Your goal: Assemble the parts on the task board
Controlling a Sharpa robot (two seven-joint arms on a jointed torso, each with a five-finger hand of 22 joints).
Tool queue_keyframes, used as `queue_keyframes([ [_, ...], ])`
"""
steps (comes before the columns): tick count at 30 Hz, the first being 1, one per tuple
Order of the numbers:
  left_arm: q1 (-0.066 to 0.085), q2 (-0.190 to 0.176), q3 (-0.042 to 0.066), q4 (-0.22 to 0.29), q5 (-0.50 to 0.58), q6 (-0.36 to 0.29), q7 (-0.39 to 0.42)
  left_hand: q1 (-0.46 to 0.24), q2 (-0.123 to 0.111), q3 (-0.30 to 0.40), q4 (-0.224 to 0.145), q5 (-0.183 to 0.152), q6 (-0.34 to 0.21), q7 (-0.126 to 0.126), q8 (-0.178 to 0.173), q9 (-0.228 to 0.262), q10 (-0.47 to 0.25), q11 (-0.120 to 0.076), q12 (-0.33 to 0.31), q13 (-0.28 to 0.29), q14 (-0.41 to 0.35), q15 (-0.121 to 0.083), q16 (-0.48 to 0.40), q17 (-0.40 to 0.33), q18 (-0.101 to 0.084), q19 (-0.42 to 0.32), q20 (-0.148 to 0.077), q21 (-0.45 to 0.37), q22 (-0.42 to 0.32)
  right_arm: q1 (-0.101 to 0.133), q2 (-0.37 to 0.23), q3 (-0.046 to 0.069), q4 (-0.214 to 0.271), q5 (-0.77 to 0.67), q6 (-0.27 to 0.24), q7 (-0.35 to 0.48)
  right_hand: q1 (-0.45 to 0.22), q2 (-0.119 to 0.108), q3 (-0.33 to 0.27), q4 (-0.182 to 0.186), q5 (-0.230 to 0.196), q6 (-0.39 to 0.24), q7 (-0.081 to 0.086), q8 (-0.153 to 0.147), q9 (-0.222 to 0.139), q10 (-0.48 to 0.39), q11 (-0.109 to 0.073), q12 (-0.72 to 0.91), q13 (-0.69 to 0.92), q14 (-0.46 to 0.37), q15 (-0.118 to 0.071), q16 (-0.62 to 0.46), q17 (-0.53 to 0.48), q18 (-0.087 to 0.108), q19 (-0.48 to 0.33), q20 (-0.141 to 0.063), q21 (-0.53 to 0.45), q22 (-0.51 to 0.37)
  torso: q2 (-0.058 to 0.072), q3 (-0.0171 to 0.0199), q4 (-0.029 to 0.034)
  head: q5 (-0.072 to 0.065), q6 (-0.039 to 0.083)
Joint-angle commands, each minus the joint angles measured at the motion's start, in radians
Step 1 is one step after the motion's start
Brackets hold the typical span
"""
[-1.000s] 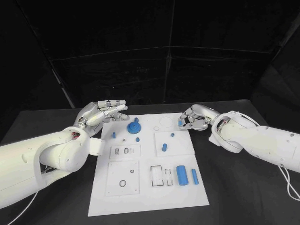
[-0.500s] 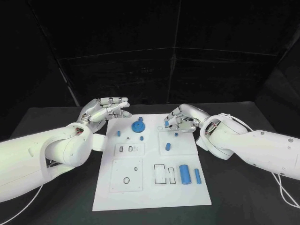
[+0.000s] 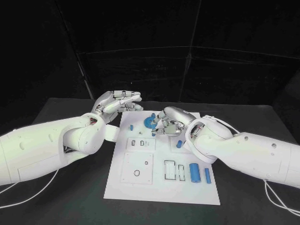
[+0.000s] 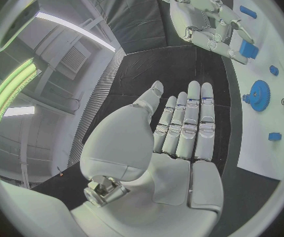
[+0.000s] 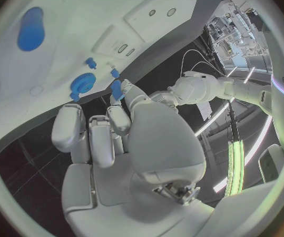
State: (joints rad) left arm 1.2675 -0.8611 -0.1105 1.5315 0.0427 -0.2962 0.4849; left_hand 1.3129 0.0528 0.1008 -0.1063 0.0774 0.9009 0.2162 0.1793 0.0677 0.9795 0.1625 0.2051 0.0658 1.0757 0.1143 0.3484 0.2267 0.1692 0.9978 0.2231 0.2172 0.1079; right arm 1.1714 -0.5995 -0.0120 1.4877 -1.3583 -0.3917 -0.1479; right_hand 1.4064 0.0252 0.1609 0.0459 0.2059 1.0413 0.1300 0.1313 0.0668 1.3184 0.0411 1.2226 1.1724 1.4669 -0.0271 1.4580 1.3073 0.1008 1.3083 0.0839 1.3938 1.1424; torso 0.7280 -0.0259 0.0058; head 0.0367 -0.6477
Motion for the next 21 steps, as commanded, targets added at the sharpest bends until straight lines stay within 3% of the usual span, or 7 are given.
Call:
queue_keyframes([
  [1, 0.001, 0.002, 0.0, -0.002, -0.002, 0.02, 0.002, 0.001, 0.009, 0.002, -0.002, -0.003, 0.007, 0.002, 0.004, 0.0, 0.009, 0.001, 0.003, 0.001, 0.0, -0.005, 0.004, 0.001, 0.013, 0.006, -0.002, -0.007, -0.001, 0.001, 0.023, -0.009, -0.004, -0.089, 0.054, -0.047, -0.011, 0.001, 0.006, 0.001, 0.0, 0.006, -0.001, 0.004, 0.001, 0.003, 0.001, -0.002, 0.0, 0.063, -0.002, 0.004, 0.055, -0.013, 0.008, -0.002, 0.006, 0.002, -0.001, -0.0009, 0.0021, 0.016, -0.006],
  [9, 0.001, 0.006, 0.0, -0.004, -0.002, 0.02, 0.002, 0.0, 0.008, 0.002, -0.002, -0.003, 0.007, 0.003, 0.004, -0.001, 0.011, 0.001, 0.002, 0.001, 0.0, -0.005, 0.005, 0.001, 0.013, 0.006, -0.003, -0.007, -0.001, -0.007, 0.072, -0.025, -0.032, -0.122, 0.089, -0.064, -0.013, 0.001, 0.008, 0.002, 0.0, 0.007, -0.001, 0.004, 0.001, 0.003, 0.001, -0.002, 0.0, 0.062, -0.002, 0.004, 0.054, -0.013, 0.008, -0.002, 0.006, 0.001, 0.0, -0.0001, 0.0014, 0.033, -0.015],
  [21, 0.001, 0.012, 0.0, -0.008, -0.002, 0.02, 0.001, 0.0, 0.008, 0.001, -0.002, -0.003, 0.007, 0.003, 0.003, -0.001, 0.011, 0.001, 0.002, 0.0, 0.0, -0.005, 0.005, 0.001, 0.013, 0.007, -0.003, -0.007, -0.002, -0.03, 0.104, -0.029, -0.054, -0.15, 0.112, -0.076, -0.015, 0.0, 0.01, 0.003, 0.001, 0.007, -0.001, 0.004, 0.001, 0.002, 0.001, -0.004, -0.003, 0.062, -0.002, 0.004, 0.055, -0.013, 0.008, -0.002, 0.006, 0.001, 0.001, 0.0003, 0.0018, 0.041, -0.025],
])
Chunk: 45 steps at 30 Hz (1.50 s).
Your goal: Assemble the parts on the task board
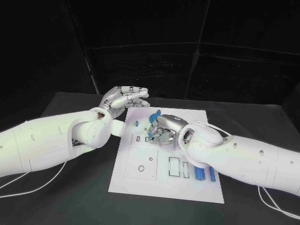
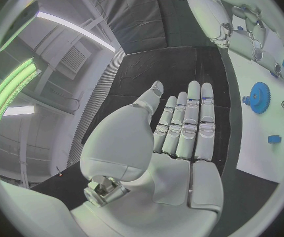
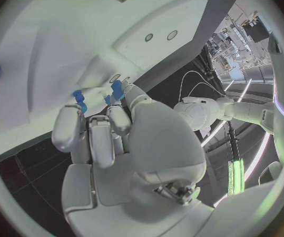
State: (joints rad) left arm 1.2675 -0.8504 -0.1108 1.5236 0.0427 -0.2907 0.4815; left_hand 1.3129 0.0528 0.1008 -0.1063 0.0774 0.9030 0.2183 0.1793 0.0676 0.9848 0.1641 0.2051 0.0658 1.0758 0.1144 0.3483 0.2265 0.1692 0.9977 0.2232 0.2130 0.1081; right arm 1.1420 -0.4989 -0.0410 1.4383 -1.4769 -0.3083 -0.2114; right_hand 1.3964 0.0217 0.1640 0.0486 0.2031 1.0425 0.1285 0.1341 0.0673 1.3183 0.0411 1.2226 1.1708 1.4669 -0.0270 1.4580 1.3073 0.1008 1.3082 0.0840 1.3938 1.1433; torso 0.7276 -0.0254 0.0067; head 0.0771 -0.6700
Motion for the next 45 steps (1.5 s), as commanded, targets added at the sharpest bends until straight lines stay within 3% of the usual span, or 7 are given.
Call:
queue_keyframes([
  [1, 0.001, 0.002, 0.0, 0.0, -0.002, 0.015, 0.004, 0.0, 0.008, 0.001, -0.002, -0.003, 0.005, 0.001, 0.003, -0.001, 0.006, -0.001, 0.002, 0.0, 0.0, -0.005, 0.005, 0.001, 0.013, 0.007, -0.003, -0.003, -0.002, -0.002, 0.006, 0.0, -0.007, -0.034, 0.032, -0.013, -0.005, 0.004, 0.007, 0.0, 0.004, 0.006, 0.0, 0.002, 0.001, 0.002, 0.001, -0.004, -0.001, 0.062, -0.002, 0.004, 0.055, -0.013, 0.008, -0.002, 0.006, 0.0, 0.0, -0.0007, -0.0002, 0.002, -0.003],
  [18, 0.001, 0.002, 0.0, 0.0, -0.002, 0.016, 0.003, -0.001, 0.007, 0.001, -0.002, -0.003, 0.004, 0.002, 0.003, -0.001, 0.006, 0.0, 0.001, 0.0, 0.0, -0.005, 0.005, 0.002, 0.013, 0.007, -0.003, -0.004, -0.002, -0.012, 0.016, -0.001, -0.027, -0.055, 0.074, -0.031, -0.011, -0.002, 0.011, 0.001, 0.005, 0.005, 0.0, 0.001, 0.001, -0.001, 0.001, -0.008, -0.004, 0.062, -0.002, 0.002, 0.051, -0.012, 0.006, -0.002, 0.004, -0.003, 0.001, -0.0003, 0.0, 0.003, -0.01],
  [45, 0.001, 0.002, 0.0, 0.0, -0.002, 0.018, 0.002, -0.003, 0.006, 0.0, -0.001, -0.004, 0.003, 0.004, 0.001, -0.002, 0.005, 0.001, -0.001, 0.0, -0.001, -0.005, 0.005, 0.002, 0.012, 0.007, -0.003, -0.004, -0.002, -0.017, 0.014, -0.001, -0.02, -0.078, 0.104, -0.082, -0.024, -0.022, 0.025, -0.001, 0.016, 0.004, 0.001, -0.001, 0.001, -0.005, 0.002, -0.012, -0.007, 0.06, -0.002, -0.001, 0.046, -0.011, 0.002, -0.001, 0.001, -0.009, 0.001, 0.0, -0.0009, -0.002, -0.011],
])
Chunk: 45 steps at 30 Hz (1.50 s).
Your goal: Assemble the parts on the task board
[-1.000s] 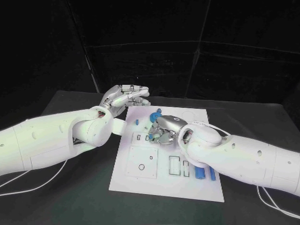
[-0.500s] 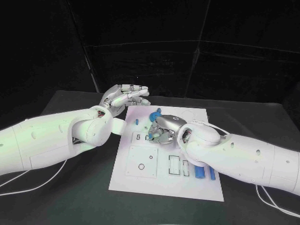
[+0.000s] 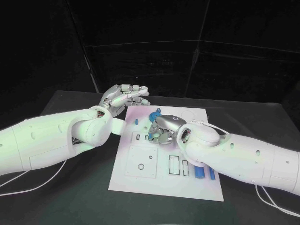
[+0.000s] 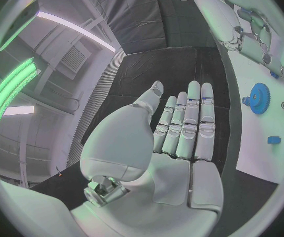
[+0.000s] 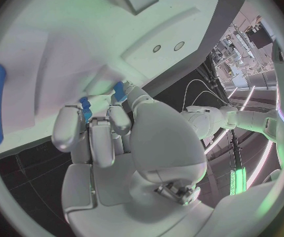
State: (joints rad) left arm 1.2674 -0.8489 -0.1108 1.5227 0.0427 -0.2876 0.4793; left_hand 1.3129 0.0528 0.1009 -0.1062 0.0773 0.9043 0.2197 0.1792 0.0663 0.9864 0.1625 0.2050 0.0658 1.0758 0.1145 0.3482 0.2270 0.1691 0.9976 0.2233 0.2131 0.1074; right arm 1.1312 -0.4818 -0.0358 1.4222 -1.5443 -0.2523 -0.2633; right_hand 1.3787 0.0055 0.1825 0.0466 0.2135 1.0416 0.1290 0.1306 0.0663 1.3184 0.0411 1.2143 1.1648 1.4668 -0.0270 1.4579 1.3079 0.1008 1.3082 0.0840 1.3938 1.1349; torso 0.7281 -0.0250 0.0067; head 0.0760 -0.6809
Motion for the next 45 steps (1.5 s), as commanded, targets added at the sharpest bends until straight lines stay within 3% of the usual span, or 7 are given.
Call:
queue_keyframes([
  [1, 0.001, 0.001, 0.0, 0.001, -0.002, 0.015, 0.004, -0.003, 0.006, 0.0, -0.001, -0.004, 0.002, 0.003, 0.001, -0.001, 0.004, 0.003, -0.001, 0.0, -0.001, -0.005, 0.005, 0.001, 0.012, 0.007, -0.003, -0.004, -0.001, -0.006, -0.004, -0.006, -0.003, -0.01, 0.049, -0.031, -0.006, -0.006, 0.006, 0.001, 0.005, 0.005, 0.0, 0.003, 0.002, -0.005, 0.002, -0.004, -0.001, 0.06, -0.002, -0.001, 0.045, -0.011, 0.002, -0.001, 0.001, 0.0, 0.0, -0.0004, -0.0008, 0.0, 0.0],
  [22, 0.001, 0.0, 0.0, 0.001, -0.002, 0.015, 0.006, -0.004, 0.005, -0.001, 0.0, -0.004, 0.001, 0.004, 0.0, -0.001, 0.003, 0.004, -0.003, -0.001, -0.001, -0.004, 0.005, 0.002, 0.012, 0.007, -0.003, -0.005, -0.002, -0.013, -0.004, -0.006, 0.005, -0.01, 0.059, -0.056, -0.033, -0.027, 0.02, 0.01, 0.022, 0.001, 0.002, -0.001, 0.001, -0.007, 0.003, -0.009, -0.005, 0.06, -0.001, -0.003, 0.044, -0.01, 0.0, -0.001, -0.001, -0.004, 0.0, -0.0008, -0.0004, 0.0, -0.002],
  [30, 0.001, 0.0, 0.0, 0.001, -0.002, 0.015, 0.005, -0.005, 0.005, -0.001, 0.0, -0.004, 0.0, 0.004, 0.0, -0.002, 0.003, 0.004, -0.003, -0.001, -0.002, -0.004, 0.005, 0.002, 0.012, 0.007, -0.003, -0.005, -0.002, -0.013, -0.004, -0.006, 0.002, -0.001, 0.025, -0.052, -0.077, -0.074, 0.001, 0.027, 0.023, -0.081, 0.025, -0.042, -0.003, -0.024, 0.023, -0.03, -0.027, 0.06, 0.015, -0.002, 0.047, -0.01, -0.005, 0.011, -0.005, -0.011, 0.0, -0.0002, -0.0001, 0.0, -0.003],
  [45, 0.001, -0.002, 0.0, 0.002, -0.002, 0.014, 0.002, -0.005, 0.005, -0.001, 0.0, -0.003, 0.0, 0.005, -0.001, -0.002, 0.003, 0.004, -0.004, -0.001, -0.002, -0.004, 0.005, 0.002, 0.012, 0.008, -0.003, -0.005, -0.002, -0.014, -0.003, -0.006, 0.001, 0.007, -0.021, -0.051, -0.1, -0.093, -0.03, 0.046, 0.023, -0.138, 0.038, -0.056, 0.0, -0.058, 0.036, -0.066, -0.068, 0.056, 0.026, -0.01, 0.034, -0.005, -0.018, 0.023, -0.015, -0.033, 0.0, -0.0003, -0.0005, -0.001, -0.004],
])
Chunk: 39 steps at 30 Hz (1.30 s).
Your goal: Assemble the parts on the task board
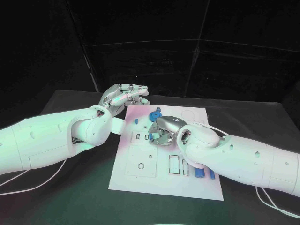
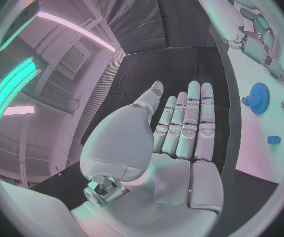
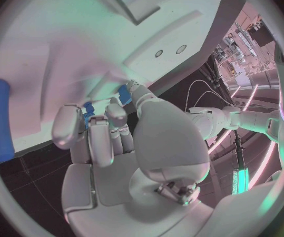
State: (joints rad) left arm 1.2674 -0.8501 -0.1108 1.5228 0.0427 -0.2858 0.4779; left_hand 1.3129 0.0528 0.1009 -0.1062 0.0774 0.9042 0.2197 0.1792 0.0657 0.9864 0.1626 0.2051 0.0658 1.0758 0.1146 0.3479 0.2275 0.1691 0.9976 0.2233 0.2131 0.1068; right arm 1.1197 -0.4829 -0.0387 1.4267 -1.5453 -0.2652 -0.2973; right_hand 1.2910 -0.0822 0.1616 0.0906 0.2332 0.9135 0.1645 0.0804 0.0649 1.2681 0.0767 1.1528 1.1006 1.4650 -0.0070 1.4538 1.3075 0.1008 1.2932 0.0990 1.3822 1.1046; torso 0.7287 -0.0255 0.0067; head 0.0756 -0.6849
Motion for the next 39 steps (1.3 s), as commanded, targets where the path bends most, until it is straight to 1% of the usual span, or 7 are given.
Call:
queue_keyframes([
  [1, 0.001, -0.001, 0.0, 0.002, -0.002, 0.012, 0.003, -0.005, 0.005, -0.001, 0.0, -0.004, 0.0, 0.005, -0.001, -0.001, 0.003, 0.004, -0.004, -0.001, -0.002, -0.004, 0.006, 0.001, 0.012, 0.008, -0.003, -0.005, -0.001, -0.002, -0.002, -0.003, -0.003, 0.01, -0.014, -0.016, -0.016, -0.008, -0.016, 0.005, 0.003, -0.015, 0.003, -0.006, 0.001, -0.01, 0.001, -0.007, -0.007, 0.058, 0.007, -0.007, 0.033, -0.004, -0.004, 0.009, -0.005, -0.005, 0.0, 0.0002, -0.0002, 0.0, 0.0],
  [10, 0.001, -0.004, 0.0, -0.004, -0.009, 0.014, -0.009, -0.005, 0.006, 0.0, -0.001, -0.003, 0.003, 0.004, 0.0, -0.001, 0.007, 0.003, -0.005, -0.001, 0.008, -0.006, 0.012, 0.004, 0.013, 0.014, -0.004, -0.003, 0.0, -0.003, -0.037, -0.003, 0.038, 0.043, -0.138, 0.053, -0.029, -0.027, -0.073, 0.031, 0.002, -0.05, 0.012, -0.006, 0.002, -0.028, 0.009, -0.021, -0.028, 0.052, 0.014, -0.02, 0.011, 0.001, -0.02, 0.016, -0.019, -0.034, -0.001, 0.0011, 0.0003, 0.002, 0.002],
  [20, 0.001, -0.016, 0.001, -0.031, -0.136, 0.076, -0.077, -0.063, 0.001, -0.005, 0.041, -0.005, 0.097, -0.063, -0.009, 0.0, 0.233, -0.084, -0.001, 0.019, 0.372, -0.114, 0.233, 0.173, 0.014, 0.303, -0.113, 0.162, 0.085, 0.005, -0.175, -0.001, 0.18, 0.155, -0.17, 0.239, -0.002, -0.023, -0.124, 0.049, 0.008, -0.09, 0.01, 0.002, 0.003, -0.088, 0.01, -0.078, -0.099, 0.031, 0.016, -0.07, -0.06, 0.023, -0.094, 0.019, -0.083, -0.15, -0.008, 0.0023, -0.0046, 0.007, 0.006],
  [25, 0.001, -0.021, 0.001, -0.046, -0.234, 0.084, -0.15, -0.097, -0.016, -0.029, 0.076, -0.005, 0.122, -0.091, -0.026, 0.005, 0.352, -0.115, 0.065, 0.091, 0.46, -0.148, 0.846, 0.859, 0.009, 0.409, -0.153, 0.288, 0.165, 0.024, -0.244, 0.007, 0.234, 0.239, -0.149, 0.273, 0.007, -0.023, -0.151, 0.058, 0.015, -0.1, 0.003, 0.01, 0.004, -0.091, 0.004, -0.075, -0.102, 0.027, 0.011, -0.084, -0.075, 0.027, -0.11, 0.016, -0.102, -0.178, -0.018, 0.0089, -0.005, 0.008, 0.003],
  [32, 0.002, -0.03, 0.001, -0.05, -0.445, 0.113, -0.393, -0.154, -0.015, -0.085, 0.145, -0.004, 0.162, -0.119, 0.014, 0.037, 0.37, -0.149, 0.317, 0.319, 0.478, -0.169, 1.158, 1.245, -0.05, 0.46, -0.177, 0.754, 0.67, 0.077, -0.327, 0.016, 0.256, 0.471, -0.099, 0.313, 0.038, 0.009, -0.155, 0.055, 0.026, -0.062, 0.007, 0.045, 0.012, -0.08, 0.005, -0.058, -0.094, 0.032, 0.01, -0.082, -0.066, 0.026, -0.104, 0.013, -0.107, -0.179, -0.032, 0.0173, -0.0061, 0.011, -0.002],
  [36, 0.004, -0.02, 0.001, -0.06, -0.601, 0.149, -0.562, -0.183, -0.025, -0.178, 0.213, -0.013, 0.153, -0.141, 0.134, 0.136, 0.299, -0.157, 0.784, 0.791, 0.477, -0.188, 1.178, 1.273, -0.052, 0.393, -0.185, 0.87, 0.79, 0.116, -0.362, 0.018, 0.229, 0.544, -0.094, 0.329, 0.045, 0.018, -0.157, 0.053, 0.03, -0.053, 0.005, 0.054, 0.013, -0.077, 0.004, -0.053, -0.092, 0.034, 0.009, -0.082, -0.065, 0.026, -0.101, 0.013, -0.108, -0.179, -0.044, 0.0217, -0.0073, 0.013, -0.009],
  [39, 0.008, -0.006, 0.001, -0.071, -0.698, 0.191, -0.676, -0.184, 0.003, -0.197, 0.239, -0.004, 0.148, -0.146, 0.192, 0.189, 0.306, -0.166, 0.857, 0.87, 0.483, -0.178, 1.193, 1.297, -0.053, 0.386, -0.186, 0.911, 0.839, 0.136, -0.376, 0.018, 0.199, 0.584, -0.094, 0.336, 0.048, 0.02, -0.157, 0.053, 0.032, -0.052, 0.004, 0.056, 0.013, -0.074, 0.003, -0.051, -0.09, 0.034, 0.009, -0.082, -0.065, 0.026, -0.099, 0.013, -0.107, -0.178, -0.051, 0.0227, -0.0073, 0.012, -0.016],
])
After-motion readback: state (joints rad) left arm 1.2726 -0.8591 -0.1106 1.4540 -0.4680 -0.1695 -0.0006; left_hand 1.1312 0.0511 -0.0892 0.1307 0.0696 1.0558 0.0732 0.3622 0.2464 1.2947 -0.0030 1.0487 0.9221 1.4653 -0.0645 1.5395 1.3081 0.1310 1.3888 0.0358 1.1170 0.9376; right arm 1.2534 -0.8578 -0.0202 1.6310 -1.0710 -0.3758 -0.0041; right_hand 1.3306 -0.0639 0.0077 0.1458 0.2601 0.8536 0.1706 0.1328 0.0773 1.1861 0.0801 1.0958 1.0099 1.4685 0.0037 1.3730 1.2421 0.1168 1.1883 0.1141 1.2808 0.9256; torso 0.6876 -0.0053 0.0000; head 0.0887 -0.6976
